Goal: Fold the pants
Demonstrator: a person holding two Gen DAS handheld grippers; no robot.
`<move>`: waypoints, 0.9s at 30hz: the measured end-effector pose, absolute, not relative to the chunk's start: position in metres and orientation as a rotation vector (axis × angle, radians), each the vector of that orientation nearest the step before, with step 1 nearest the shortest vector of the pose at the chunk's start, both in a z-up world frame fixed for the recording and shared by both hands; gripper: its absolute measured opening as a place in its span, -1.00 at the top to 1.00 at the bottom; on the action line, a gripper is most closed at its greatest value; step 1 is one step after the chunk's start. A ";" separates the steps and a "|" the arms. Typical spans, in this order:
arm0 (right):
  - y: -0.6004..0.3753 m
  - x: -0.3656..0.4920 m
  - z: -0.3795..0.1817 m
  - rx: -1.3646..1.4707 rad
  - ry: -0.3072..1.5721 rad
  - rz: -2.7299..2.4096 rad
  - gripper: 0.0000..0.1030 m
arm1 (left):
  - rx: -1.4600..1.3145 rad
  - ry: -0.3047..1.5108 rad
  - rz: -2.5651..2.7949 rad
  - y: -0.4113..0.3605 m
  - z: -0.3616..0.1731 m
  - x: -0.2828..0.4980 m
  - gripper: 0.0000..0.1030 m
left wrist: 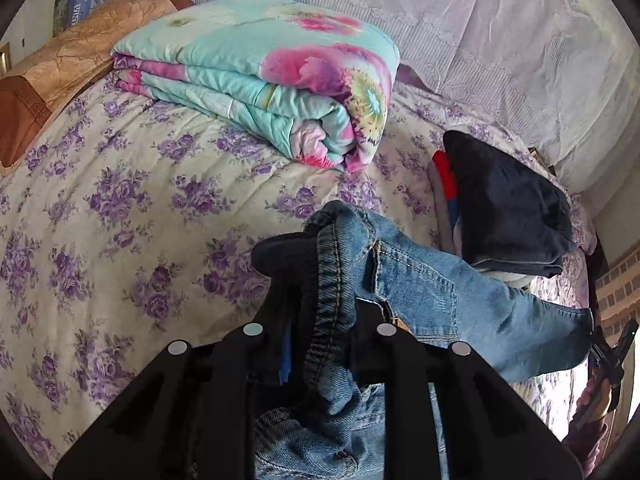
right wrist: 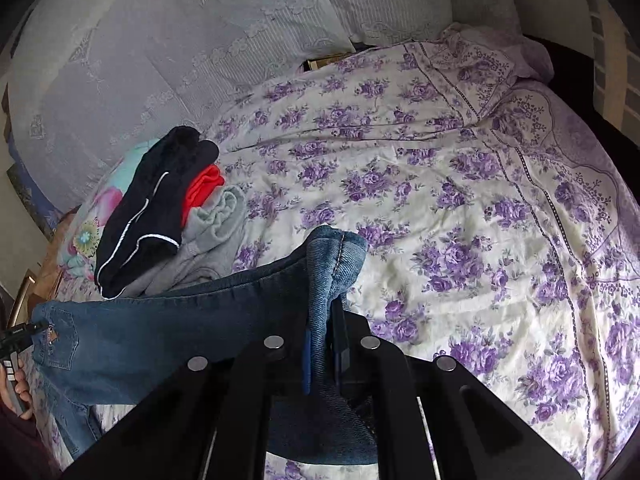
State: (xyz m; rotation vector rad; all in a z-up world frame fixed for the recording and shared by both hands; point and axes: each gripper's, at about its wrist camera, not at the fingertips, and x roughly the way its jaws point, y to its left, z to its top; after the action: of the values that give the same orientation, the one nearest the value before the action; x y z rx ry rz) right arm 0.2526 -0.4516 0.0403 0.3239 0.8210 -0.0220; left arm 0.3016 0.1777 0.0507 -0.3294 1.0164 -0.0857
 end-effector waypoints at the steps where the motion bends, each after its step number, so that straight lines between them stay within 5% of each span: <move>1: -0.454 0.261 0.029 0.321 0.863 -0.040 0.84 | -0.317 1.074 -0.074 0.177 0.037 0.310 0.56; 3: -0.451 0.280 0.001 0.279 0.935 -0.076 0.84 | -0.309 1.186 -0.028 0.176 0.000 0.325 0.52; 5: -0.446 0.293 -0.029 0.235 0.984 -0.112 0.83 | -0.298 1.207 0.002 0.181 -0.020 0.332 0.23; 6: -0.443 0.296 -0.038 0.216 0.976 -0.118 0.79 | -0.282 1.200 0.028 0.183 -0.022 0.334 -0.10; 7: -0.440 0.295 -0.040 0.188 0.944 -0.129 0.71 | -0.271 1.206 0.051 0.185 -0.024 0.337 -0.37; 9: -0.436 0.292 -0.037 0.152 0.939 -0.159 0.20 | -0.315 1.220 0.048 0.194 -0.024 0.338 -0.51; 10: -0.437 0.288 -0.032 0.142 0.938 -0.189 -0.24 | -0.346 1.238 0.023 0.200 -0.023 0.337 -0.51; 15: -0.452 0.216 0.025 0.196 0.793 -0.124 -0.48 | -0.465 1.178 -0.067 0.237 0.017 0.298 -0.52; 19: -0.455 0.114 0.054 0.244 0.715 -0.047 -0.93 | -0.441 1.068 -0.062 0.255 0.055 0.220 -0.76; 27: -0.454 -0.064 0.009 0.572 0.717 0.059 -0.93 | -0.511 1.143 -0.128 0.245 -0.012 0.135 -0.76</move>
State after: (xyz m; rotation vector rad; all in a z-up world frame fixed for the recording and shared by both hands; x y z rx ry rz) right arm -0.0644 -0.4544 0.0094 0.5718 0.7172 0.0589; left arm 0.1345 0.2447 -0.0122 -0.5109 1.1427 -0.1281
